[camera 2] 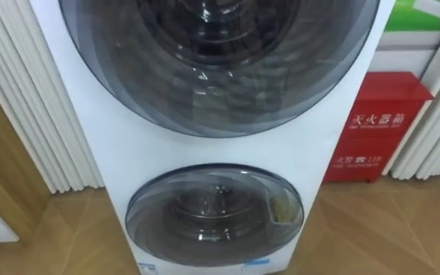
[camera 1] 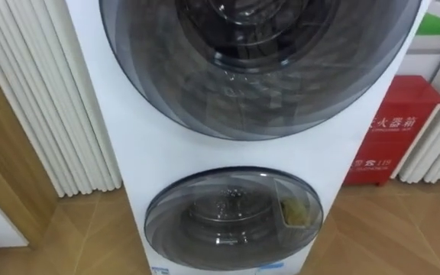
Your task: Pick clothes from washing machine
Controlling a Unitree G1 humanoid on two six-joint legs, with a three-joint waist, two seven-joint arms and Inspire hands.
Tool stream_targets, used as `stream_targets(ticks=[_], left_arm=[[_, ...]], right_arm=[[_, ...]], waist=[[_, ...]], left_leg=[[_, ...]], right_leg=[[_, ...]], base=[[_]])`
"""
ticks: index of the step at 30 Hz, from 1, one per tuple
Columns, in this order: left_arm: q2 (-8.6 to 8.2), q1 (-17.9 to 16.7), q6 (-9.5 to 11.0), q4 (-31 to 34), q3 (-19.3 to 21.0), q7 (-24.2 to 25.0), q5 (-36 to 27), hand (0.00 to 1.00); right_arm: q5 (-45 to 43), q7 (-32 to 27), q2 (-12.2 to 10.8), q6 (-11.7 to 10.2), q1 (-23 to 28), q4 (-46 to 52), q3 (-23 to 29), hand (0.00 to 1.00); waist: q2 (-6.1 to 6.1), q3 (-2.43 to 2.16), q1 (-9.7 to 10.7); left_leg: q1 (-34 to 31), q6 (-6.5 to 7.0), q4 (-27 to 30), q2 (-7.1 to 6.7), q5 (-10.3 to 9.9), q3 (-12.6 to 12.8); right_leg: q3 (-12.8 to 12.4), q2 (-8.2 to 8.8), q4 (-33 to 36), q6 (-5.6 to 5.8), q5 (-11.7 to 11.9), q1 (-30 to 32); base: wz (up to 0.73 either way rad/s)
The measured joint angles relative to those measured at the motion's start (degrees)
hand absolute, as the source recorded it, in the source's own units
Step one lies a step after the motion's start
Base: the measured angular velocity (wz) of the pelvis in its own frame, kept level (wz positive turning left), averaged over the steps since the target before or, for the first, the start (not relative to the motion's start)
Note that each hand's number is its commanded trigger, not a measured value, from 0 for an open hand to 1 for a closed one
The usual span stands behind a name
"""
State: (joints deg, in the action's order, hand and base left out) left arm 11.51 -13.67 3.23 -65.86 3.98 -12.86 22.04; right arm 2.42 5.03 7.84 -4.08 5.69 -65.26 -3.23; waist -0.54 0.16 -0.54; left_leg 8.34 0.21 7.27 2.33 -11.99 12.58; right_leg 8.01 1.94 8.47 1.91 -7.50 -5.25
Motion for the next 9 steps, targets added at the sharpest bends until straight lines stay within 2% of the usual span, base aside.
stream_targets(ticks=[3,5,9], left_arm=[[-2.54,-1.0,-2.3,-1.2,1.2,0.0,0.0,0.00],[-3.78,-1.2,-3.0,-1.7,2.8,0.1,0.0,0.00],[-5.12,-0.8,-4.9,-2.2,3.1,0.0,-0.1,0.00]], right_arm=[[3.0,-0.3,-0.3,0.1,0.1,-1.7,0.1,0.00],[4.7,-0.7,-0.9,0.1,0.1,-2.8,0.2,0.00],[8.8,-1.3,-1.1,0.4,0.9,-4.1,0.7,0.00]], waist=[[0.03,0.09,-0.3],[-0.42,-0.03,-0.3],[-0.33,-0.15,0.1]], left_leg=[[0.3,0.00,0.1,-0.01,-0.1,-0.1],[0.4,-0.08,0.4,-0.10,-0.3,0.0],[0.4,-0.26,0.5,-0.06,-0.5,-0.1]], right_leg=[[0.0,0.04,0.0,-0.02,-0.1,-0.7],[0.0,0.18,-0.5,-0.51,-0.6,-1.1],[0.0,0.07,-1.0,-0.78,-1.0,-1.6]], base=[[-0.01],[0.00],[0.00]])
